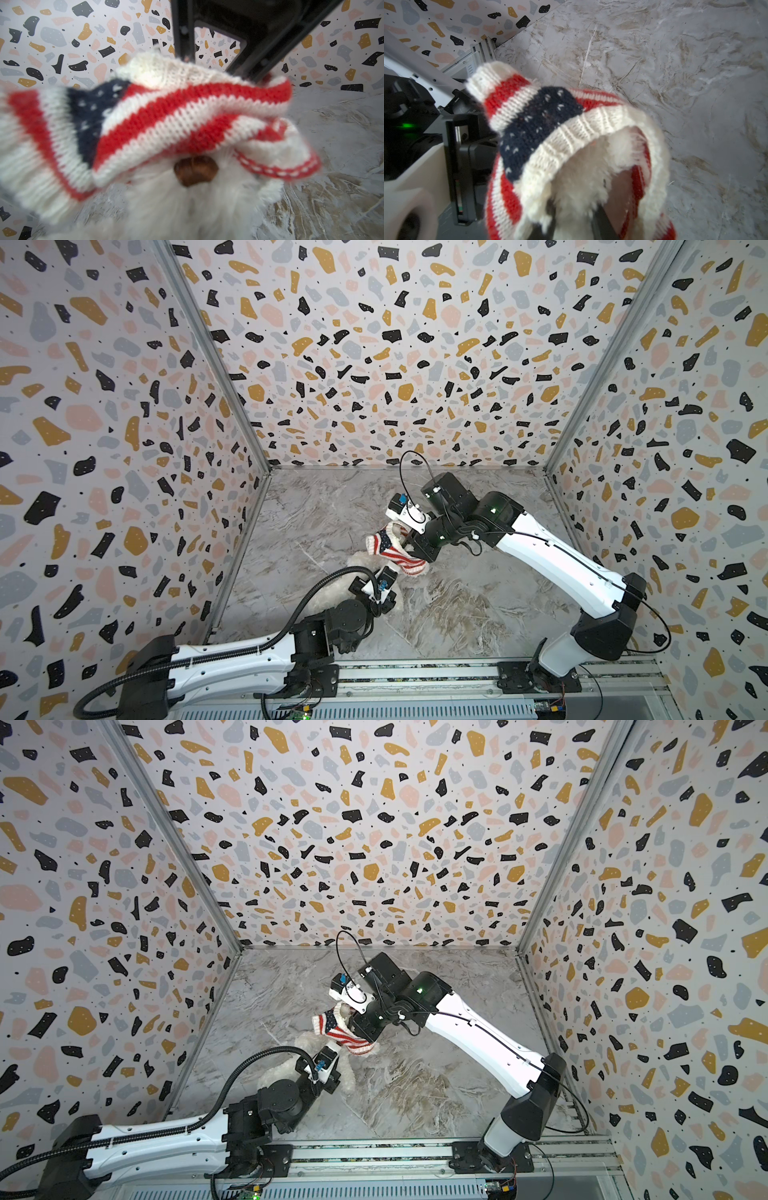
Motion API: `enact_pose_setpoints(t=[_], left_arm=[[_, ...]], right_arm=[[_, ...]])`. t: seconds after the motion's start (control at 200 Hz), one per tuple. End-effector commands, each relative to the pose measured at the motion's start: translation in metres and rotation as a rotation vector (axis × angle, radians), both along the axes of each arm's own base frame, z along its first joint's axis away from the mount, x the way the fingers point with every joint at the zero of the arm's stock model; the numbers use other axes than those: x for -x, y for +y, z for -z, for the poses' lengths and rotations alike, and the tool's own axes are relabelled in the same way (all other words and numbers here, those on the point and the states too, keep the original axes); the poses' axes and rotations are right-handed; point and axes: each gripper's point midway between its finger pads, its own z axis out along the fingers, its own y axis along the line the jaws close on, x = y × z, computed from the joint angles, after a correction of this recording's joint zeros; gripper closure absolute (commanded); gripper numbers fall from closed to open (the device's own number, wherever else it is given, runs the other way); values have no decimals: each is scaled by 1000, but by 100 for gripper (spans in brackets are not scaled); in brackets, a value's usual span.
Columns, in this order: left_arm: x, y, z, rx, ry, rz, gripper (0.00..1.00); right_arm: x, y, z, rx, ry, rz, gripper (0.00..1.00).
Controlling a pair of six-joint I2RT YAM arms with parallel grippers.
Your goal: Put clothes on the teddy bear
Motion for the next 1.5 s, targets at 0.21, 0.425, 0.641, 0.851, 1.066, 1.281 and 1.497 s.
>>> enact_pose_setpoints(t=[0.21, 0.425, 0.641, 0.851, 1.066, 1.281, 1.497], left_arm=[[-6, 9, -23, 143, -21, -70, 100], [-7, 3, -12, 197, 54, -51, 61], [4, -6, -7, 294, 166, 52, 22], [-3, -8, -25, 568, 345, 125, 20], [-32, 3, -28, 887, 575, 175, 56], [-39, -13, -39, 884, 626, 220, 63], [-38, -29, -46, 781, 630, 276, 68]], right_arm=[[23, -5, -3, -25, 16, -58, 95], [-18, -31, -13, -141, -78, 140, 100], [-36, -57, -28, -299, -213, 255, 100], [-30, -62, -32, -413, -351, 221, 100], [-22, -65, -18, -448, -441, 163, 100], [-17, -65, -6, -472, -468, 133, 100], [-15, -65, 2, -465, -468, 119, 100]])
